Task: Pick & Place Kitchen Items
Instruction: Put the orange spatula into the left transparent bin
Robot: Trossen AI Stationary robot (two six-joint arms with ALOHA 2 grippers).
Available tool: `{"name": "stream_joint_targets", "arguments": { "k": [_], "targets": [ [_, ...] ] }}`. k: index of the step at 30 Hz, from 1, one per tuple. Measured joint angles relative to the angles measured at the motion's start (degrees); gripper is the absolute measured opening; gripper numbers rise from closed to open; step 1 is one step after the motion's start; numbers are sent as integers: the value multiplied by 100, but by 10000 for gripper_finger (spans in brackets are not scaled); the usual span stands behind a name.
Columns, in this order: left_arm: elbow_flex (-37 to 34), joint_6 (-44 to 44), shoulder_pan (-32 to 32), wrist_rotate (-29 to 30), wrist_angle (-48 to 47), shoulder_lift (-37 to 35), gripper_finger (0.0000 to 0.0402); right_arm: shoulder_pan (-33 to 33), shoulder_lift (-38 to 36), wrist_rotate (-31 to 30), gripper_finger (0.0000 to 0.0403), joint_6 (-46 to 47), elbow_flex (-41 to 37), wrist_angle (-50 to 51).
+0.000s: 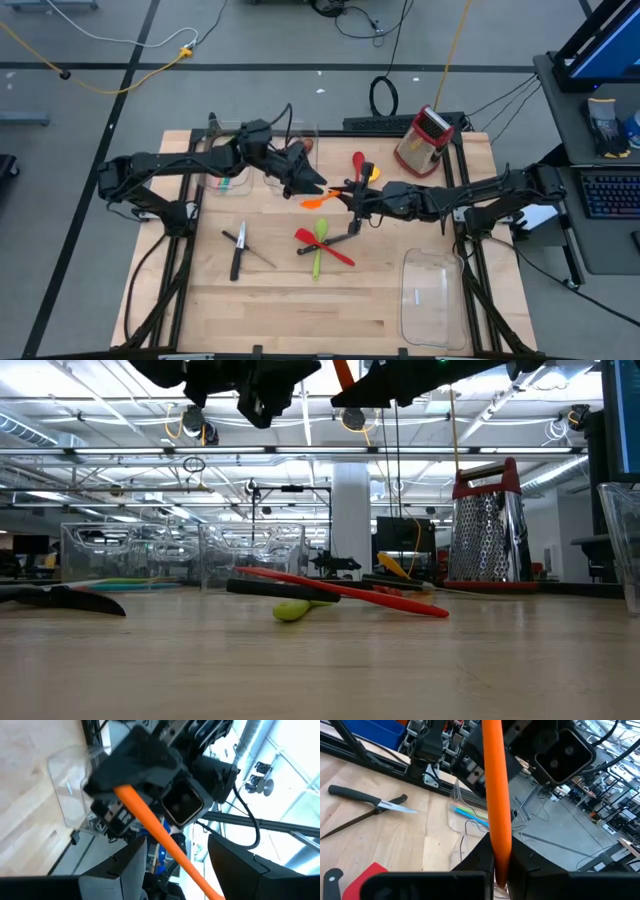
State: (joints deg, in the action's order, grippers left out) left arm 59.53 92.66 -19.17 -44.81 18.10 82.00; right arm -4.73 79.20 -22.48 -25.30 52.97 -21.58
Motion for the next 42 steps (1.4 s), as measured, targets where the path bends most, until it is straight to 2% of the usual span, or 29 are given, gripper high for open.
{"name": "stream_joint_targets", "arguments": {
  "k": [4,10,13,17,21,26,32,37,42],
  "targets": [
    [0,-642,-230,-65,-10,0,214,4,-26,11,11,195,0,12],
    [0,-2244,-607,-198,-24,0,214,7,-399,102,11,608,0,12],
    [0,-3015,-813,-87,-21,0,214,35,-694,547,11,983,0,1],
    [0,-3834,-891,486,259,0,214,256,-937,1447,11,2013,0,47],
    [0,-4515,-597,1176,964,0,214,563,-942,2412,11,3200,0,-5],
    [-2,-5405,-112,1515,1726,0,214,876,-896,3042,11,4100,0,-51],
    [-2,-6175,428,2342,1896,0,214,1196,-897,3975,11,5210,0,-329],
    [-2,-6689,729,3198,1898,2,214,1211,-833,4234,11,5554,2,-562],
    [-4,-6682,852,3370,1898,2,214,1157,-621,4233,11,5741,1,-755]
  ]
}}
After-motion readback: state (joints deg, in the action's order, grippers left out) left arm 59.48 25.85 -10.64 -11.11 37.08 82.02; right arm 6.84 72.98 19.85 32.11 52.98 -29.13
